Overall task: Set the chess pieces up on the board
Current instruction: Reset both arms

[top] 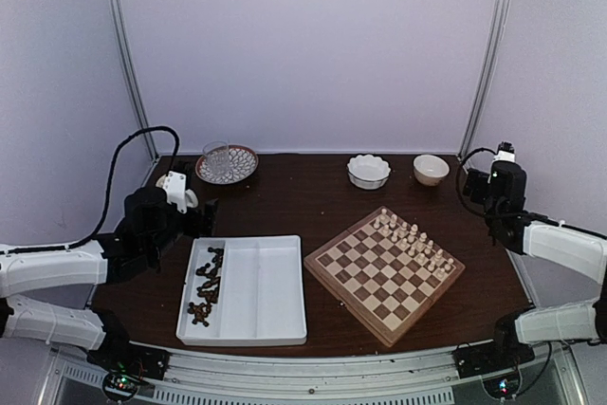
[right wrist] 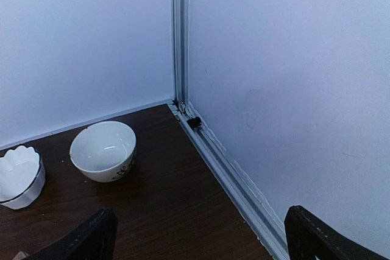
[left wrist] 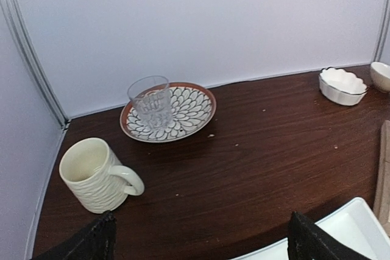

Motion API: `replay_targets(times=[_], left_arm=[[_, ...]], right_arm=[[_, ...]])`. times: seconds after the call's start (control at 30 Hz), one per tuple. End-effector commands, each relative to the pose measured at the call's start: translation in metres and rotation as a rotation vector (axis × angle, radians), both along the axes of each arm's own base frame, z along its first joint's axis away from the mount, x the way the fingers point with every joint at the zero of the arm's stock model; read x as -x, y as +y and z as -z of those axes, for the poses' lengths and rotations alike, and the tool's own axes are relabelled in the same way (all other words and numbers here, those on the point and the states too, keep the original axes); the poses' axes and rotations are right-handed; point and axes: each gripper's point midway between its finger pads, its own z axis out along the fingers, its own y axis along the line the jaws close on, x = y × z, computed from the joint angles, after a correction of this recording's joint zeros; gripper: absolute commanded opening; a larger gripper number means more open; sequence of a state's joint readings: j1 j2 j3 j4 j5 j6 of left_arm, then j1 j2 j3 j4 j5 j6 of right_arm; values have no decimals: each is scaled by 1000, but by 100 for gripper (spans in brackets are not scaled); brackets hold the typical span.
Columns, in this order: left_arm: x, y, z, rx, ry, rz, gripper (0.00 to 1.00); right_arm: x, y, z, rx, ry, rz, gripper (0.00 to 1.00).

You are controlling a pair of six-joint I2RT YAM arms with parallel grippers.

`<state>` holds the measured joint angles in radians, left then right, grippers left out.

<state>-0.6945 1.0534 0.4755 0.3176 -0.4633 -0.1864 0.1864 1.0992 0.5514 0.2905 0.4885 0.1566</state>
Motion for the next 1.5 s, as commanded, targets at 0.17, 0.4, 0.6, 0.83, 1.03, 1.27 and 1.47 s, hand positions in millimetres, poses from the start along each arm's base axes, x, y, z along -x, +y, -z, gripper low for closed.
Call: replay_targets(times=[0.17, 0.4, 0.6, 0.83, 1.03, 1.27, 1.47], left_arm=[[-38, 59, 26, -116, -2, -234, 98], [-48, 92, 31, -170, -60, -317, 98], [-50, 102, 34, -195, -48, -303, 97], [-59, 119, 48, -290, -23, -316, 97], [-72, 132, 89, -288, 55, -248, 98], [-74, 163, 113, -42, 99, -216, 98], [-64, 152, 105, -60, 12, -145, 98]], right_arm=[[-24, -9, 44, 104, 8, -111, 100], [-42, -4, 64, 9, 53, -274, 98], [-43, 0, 94, 17, -7, -299, 96], [-42, 2, 96, 13, 4, -309, 100], [-45, 6, 95, 34, 11, -343, 99], [-47, 13, 96, 43, 23, -385, 100], [-47, 13, 95, 44, 21, -384, 100]])
